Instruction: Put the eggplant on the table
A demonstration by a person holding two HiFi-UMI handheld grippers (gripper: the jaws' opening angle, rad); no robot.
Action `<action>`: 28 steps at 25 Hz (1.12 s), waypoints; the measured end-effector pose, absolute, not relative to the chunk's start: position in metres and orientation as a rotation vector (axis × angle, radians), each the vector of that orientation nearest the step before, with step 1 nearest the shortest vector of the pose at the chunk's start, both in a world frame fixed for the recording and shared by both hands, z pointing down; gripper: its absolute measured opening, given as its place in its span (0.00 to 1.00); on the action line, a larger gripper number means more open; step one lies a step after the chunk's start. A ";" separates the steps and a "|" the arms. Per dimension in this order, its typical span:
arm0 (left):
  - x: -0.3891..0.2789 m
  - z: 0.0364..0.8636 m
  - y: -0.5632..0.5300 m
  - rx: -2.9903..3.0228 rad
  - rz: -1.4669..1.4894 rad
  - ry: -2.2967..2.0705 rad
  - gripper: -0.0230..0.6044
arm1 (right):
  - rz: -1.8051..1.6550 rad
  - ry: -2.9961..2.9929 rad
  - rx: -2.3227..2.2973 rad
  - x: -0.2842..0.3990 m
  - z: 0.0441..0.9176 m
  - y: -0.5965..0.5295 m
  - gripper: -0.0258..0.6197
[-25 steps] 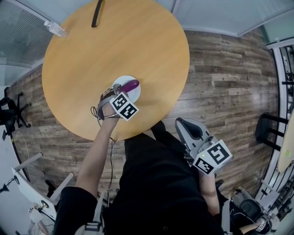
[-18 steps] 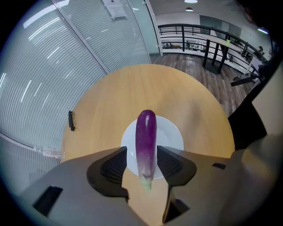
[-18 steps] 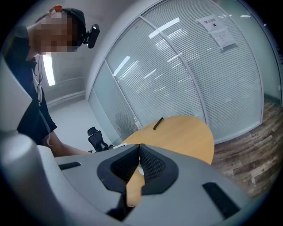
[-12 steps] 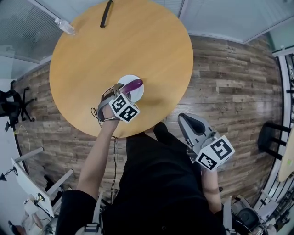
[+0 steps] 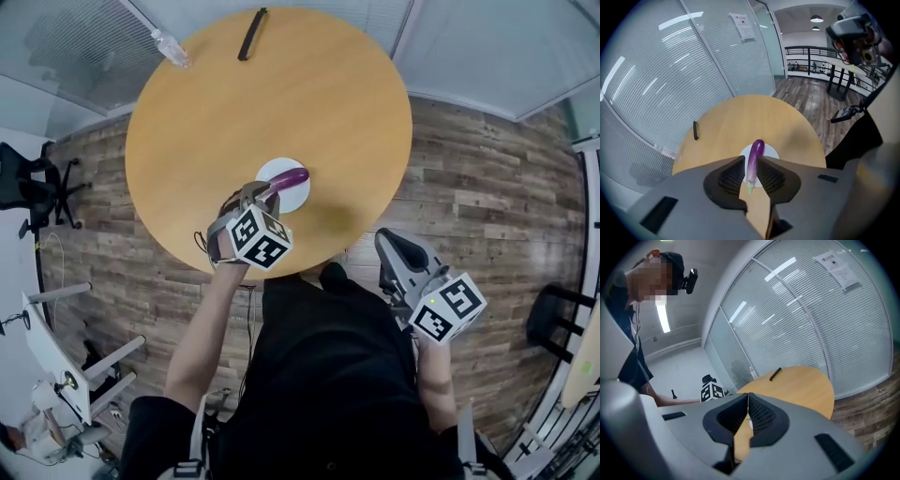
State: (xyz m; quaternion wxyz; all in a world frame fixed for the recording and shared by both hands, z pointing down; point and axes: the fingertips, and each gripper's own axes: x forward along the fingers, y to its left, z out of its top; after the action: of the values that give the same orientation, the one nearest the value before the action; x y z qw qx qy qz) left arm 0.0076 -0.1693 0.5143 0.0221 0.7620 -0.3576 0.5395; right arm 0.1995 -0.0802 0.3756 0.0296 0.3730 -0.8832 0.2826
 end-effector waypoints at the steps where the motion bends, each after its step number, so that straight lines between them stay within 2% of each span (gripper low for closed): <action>1: 0.009 0.510 -0.166 2.366 1.654 -1.119 0.16 | 0.865 -2.731 1.139 0.199 0.374 -0.082 0.07; 12: 0.005 0.481 -0.142 2.343 1.507 -1.256 0.06 | 0.883 -2.784 1.002 0.187 0.376 -0.087 0.07; 18: 0.001 0.472 -0.129 2.324 1.378 -1.291 0.05 | 0.882 -2.785 0.946 0.179 0.377 -0.088 0.07; 28: 0.001 0.445 -0.114 2.334 0.880 -1.244 0.05 | 0.900 -2.743 0.941 0.166 0.385 -0.095 0.07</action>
State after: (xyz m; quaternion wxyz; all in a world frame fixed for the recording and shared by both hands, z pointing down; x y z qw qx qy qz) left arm 0.0009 -0.1136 0.4452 0.1762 0.8242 -0.4393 0.3109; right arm 0.1657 -0.0950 0.3855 0.0528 0.3096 -0.9021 0.2960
